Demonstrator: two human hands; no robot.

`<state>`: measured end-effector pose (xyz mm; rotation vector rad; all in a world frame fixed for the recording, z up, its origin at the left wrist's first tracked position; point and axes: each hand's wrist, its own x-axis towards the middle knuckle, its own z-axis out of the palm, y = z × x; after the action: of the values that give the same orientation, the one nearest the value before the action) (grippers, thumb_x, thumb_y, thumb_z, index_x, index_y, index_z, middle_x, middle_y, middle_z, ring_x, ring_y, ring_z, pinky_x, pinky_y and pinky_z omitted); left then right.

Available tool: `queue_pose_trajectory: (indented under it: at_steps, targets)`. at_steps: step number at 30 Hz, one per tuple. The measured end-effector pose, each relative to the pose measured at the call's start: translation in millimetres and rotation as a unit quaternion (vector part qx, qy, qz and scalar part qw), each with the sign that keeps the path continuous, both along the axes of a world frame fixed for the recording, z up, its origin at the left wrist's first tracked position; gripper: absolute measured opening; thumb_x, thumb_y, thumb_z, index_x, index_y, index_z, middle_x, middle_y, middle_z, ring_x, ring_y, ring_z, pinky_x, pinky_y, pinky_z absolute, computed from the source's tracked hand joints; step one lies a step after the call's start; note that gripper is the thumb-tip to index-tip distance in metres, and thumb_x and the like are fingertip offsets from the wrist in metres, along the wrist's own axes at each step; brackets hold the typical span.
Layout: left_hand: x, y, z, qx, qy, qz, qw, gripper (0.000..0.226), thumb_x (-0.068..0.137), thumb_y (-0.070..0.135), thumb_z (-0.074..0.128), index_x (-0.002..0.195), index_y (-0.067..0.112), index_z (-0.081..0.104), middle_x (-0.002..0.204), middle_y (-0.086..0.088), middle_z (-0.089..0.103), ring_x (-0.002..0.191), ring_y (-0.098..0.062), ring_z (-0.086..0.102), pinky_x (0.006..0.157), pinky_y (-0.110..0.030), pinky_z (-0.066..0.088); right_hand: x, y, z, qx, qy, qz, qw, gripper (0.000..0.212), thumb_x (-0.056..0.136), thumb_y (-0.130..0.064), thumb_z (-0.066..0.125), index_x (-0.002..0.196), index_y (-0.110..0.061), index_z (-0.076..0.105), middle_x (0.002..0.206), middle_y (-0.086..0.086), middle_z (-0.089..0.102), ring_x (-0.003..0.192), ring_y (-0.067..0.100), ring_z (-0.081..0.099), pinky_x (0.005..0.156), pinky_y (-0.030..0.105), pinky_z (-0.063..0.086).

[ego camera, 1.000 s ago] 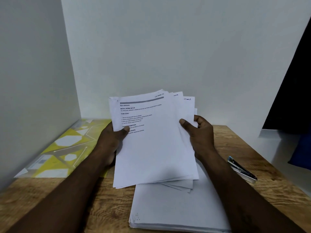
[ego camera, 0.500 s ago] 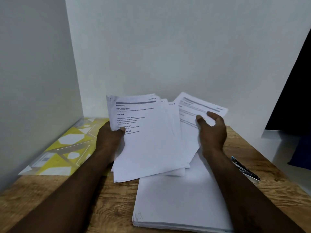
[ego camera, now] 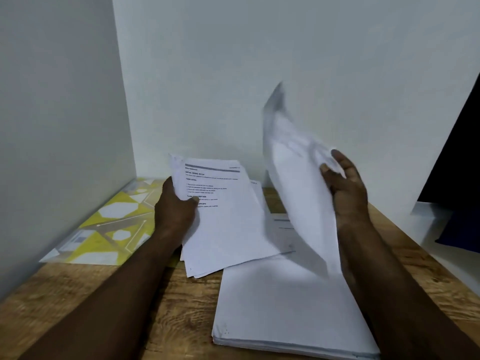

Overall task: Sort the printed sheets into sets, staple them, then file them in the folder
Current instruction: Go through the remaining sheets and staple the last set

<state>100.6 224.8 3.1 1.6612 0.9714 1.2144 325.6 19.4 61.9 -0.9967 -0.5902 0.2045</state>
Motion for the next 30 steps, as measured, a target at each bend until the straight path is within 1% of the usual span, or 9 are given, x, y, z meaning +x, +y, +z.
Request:
queue_pose_trajectory:
  at_steps: [3, 8, 14, 18, 21, 24, 26, 28, 30]
  targets:
    - [1, -11, 6, -0.021, -0.094, -0.100, 0.990, 0.043, 0.091, 0.008, 0.077, 0.127, 0.028, 0.066, 0.113, 0.010, 0.078, 0.102, -0.010, 0.075, 0.078, -0.025, 0.059, -2, 13, -15, -0.134, -0.105, -0.007, 0.985, 0.063, 0.087, 0.002, 0.081, 0.140, -0.018, 0.056, 0.109, 0.001, 0.076, 0.089, 0.010, 0.076, 0.073, 0.023, 0.060]
    - [4, -24, 13, -0.143, -0.169, -0.227, 0.948, 0.029, 0.095, 0.004, 0.073, 0.122, 0.012, 0.070, 0.114, -0.010, 0.079, 0.100, -0.031, 0.077, 0.076, -0.038, 0.065, -5, 31, -40, -0.235, -0.155, -0.048, 0.958, 0.080, 0.062, -0.029, 0.094, 0.121, -0.058, 0.049, 0.108, -0.004, 0.080, 0.100, 0.018, 0.077, 0.094, 0.051, 0.062]
    - [6, -31, 16, -0.149, -0.177, -0.280, 0.932, 0.026, 0.097, 0.002, 0.069, 0.118, 0.017, 0.071, 0.115, -0.009, 0.079, 0.097, -0.030, 0.077, 0.078, -0.042, 0.065, 0, 32, -44, -0.245, -0.184, -0.157, 0.939, 0.092, 0.067, -0.037, 0.099, 0.143, -0.034, 0.049, 0.124, -0.005, 0.062, 0.115, 0.017, 0.063, 0.098, 0.039, 0.055]
    - [6, -28, 15, -0.150, -0.188, -0.295, 0.925, 0.037, 0.094, -0.006, 0.065, 0.121, 0.019, 0.071, 0.119, -0.013, 0.077, 0.099, -0.034, 0.076, 0.076, -0.044, 0.063, 7, 31, -45, -0.269, -0.114, -0.103, 0.951, 0.110, 0.064, -0.052, 0.098, 0.154, -0.031, 0.039, 0.146, -0.003, 0.051, 0.131, 0.019, 0.056, 0.111, 0.042, 0.050]
    - [6, -28, 15, -0.143, -0.180, -0.291, 0.929, 0.045, 0.093, -0.010, 0.062, 0.126, 0.019, 0.068, 0.119, -0.014, 0.076, 0.098, -0.037, 0.075, 0.074, -0.043, 0.063, 2, 32, -44, -0.249, -0.056, -0.035, 0.966, 0.122, 0.059, -0.049, 0.100, 0.158, -0.028, 0.031, 0.138, -0.004, 0.055, 0.126, 0.021, 0.060, 0.105, 0.040, 0.052]
    - [5, -27, 15, -0.147, -0.175, -0.275, 0.934, 0.048, 0.094, -0.011, 0.057, 0.129, 0.020, 0.067, 0.116, -0.013, 0.077, 0.093, -0.035, 0.076, 0.068, -0.042, 0.063, -5, 35, -45, -0.236, -0.062, -0.042, 0.969, 0.100, 0.067, -0.035, 0.100, 0.147, -0.029, 0.041, 0.126, -0.008, 0.061, 0.115, 0.018, 0.063, 0.092, 0.035, 0.054]
    - [8, -25, 12, -0.155, -0.167, -0.236, 0.945, 0.037, 0.101, 0.003, 0.059, 0.129, 0.024, 0.068, 0.116, -0.009, 0.078, 0.100, -0.037, 0.075, 0.082, -0.051, 0.064, -9, 35, -44, -0.235, -0.081, -0.068, 0.966, 0.089, 0.069, -0.031, 0.099, 0.141, -0.031, 0.046, 0.122, -0.010, 0.064, 0.112, 0.017, 0.064, 0.088, 0.032, 0.052]
    - [9, -25, 14, -0.184, -0.185, -0.192, 0.946, 0.026, 0.107, 0.035, 0.060, 0.126, 0.023, 0.072, 0.114, -0.003, 0.079, 0.100, -0.030, 0.074, 0.092, -0.050, 0.061, -11, 34, -42, -0.236, -0.094, -0.083, 0.964, 0.087, 0.071, -0.031, 0.098, 0.141, -0.031, 0.046, 0.122, -0.008, 0.063, 0.111, 0.016, 0.062, 0.086, 0.029, 0.049]
    - [10, -27, 17, -0.212, -0.201, -0.173, 0.941, 0.045, 0.103, 0.057, 0.055, 0.115, 0.019, 0.074, 0.093, 0.005, 0.079, 0.085, -0.019, 0.072, 0.074, -0.030, 0.061, -11, 33, -41, -0.236, -0.101, -0.091, 0.962, 0.087, 0.072, -0.032, 0.097, 0.142, -0.031, 0.046, 0.121, -0.007, 0.062, 0.110, 0.017, 0.061, 0.085, 0.029, 0.047]
